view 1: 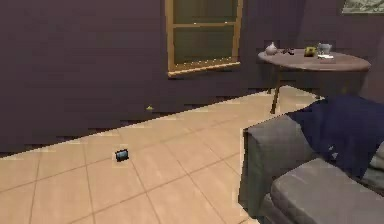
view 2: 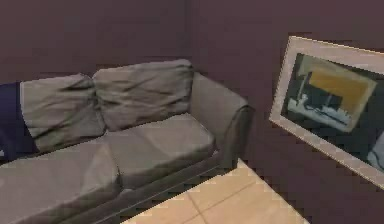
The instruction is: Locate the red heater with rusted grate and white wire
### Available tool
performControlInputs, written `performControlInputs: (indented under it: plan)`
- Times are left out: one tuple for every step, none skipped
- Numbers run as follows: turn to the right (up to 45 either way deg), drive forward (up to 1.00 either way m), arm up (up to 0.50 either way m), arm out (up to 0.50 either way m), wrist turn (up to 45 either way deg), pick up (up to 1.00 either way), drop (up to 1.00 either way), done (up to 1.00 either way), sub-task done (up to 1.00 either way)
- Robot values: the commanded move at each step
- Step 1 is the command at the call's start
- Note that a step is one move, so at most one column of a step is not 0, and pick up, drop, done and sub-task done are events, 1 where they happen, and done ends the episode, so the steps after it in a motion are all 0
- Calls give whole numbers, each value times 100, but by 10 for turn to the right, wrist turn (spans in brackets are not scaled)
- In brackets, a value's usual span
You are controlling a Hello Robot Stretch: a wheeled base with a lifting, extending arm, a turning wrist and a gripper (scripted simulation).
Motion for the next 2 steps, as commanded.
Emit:
performControlInputs:
  plan:
    - [-450, 0, 0, 0, 0, 0, 0, 0, 0]
    - [-270, 0, 0, 0, 0, 0, 0, 0, 0]
